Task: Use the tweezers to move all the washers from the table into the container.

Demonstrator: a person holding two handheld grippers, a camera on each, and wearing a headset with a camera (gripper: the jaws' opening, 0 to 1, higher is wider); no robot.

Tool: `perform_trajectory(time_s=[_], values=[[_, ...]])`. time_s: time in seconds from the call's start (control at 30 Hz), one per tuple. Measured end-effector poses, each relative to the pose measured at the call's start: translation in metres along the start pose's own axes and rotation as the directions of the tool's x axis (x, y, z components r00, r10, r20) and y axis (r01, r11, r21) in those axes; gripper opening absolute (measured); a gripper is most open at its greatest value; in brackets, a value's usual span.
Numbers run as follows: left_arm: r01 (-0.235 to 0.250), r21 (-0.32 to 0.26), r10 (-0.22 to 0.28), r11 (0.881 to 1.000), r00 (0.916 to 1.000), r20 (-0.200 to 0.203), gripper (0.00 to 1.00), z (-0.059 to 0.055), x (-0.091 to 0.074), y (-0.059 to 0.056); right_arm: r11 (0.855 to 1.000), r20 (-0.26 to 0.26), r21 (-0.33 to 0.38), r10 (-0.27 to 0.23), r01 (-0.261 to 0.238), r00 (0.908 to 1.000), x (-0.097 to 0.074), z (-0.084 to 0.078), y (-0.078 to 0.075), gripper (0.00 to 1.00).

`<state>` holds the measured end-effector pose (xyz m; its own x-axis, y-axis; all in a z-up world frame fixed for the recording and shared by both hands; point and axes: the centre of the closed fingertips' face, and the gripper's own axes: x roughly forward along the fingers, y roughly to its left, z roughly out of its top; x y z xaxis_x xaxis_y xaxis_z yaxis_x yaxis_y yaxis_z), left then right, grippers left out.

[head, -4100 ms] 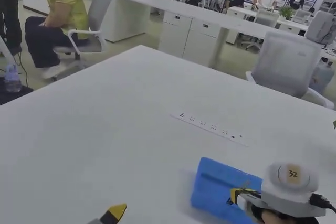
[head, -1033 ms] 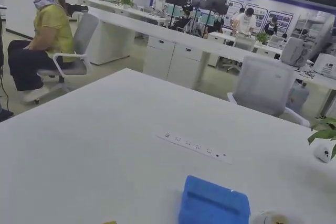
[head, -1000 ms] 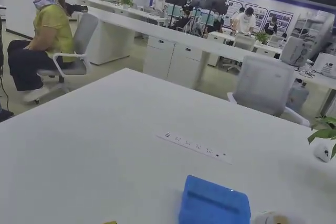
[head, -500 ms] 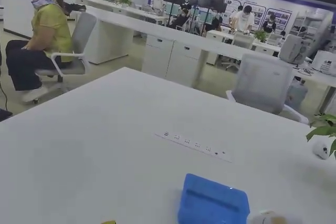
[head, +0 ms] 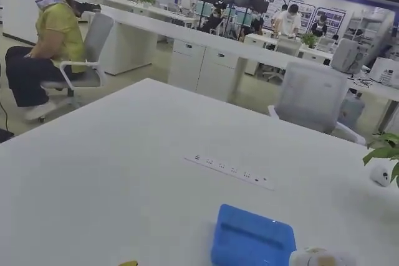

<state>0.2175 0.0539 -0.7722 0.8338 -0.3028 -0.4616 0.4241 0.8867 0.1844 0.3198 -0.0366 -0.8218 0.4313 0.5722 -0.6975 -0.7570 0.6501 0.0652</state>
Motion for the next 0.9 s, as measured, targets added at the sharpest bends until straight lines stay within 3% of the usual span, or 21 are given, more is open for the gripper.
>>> perform_trajectory(time_s=[0.9], values=[[0.003, -0.001, -0.003, 1.000, 1.0000, -0.002, 0.92, -0.0003, -0.0001, -0.0013, 1.000, 0.000, 0.027, 0.006, -0.006, 1.0000, 0.0008, -0.0004, -0.0004, 0.02]])
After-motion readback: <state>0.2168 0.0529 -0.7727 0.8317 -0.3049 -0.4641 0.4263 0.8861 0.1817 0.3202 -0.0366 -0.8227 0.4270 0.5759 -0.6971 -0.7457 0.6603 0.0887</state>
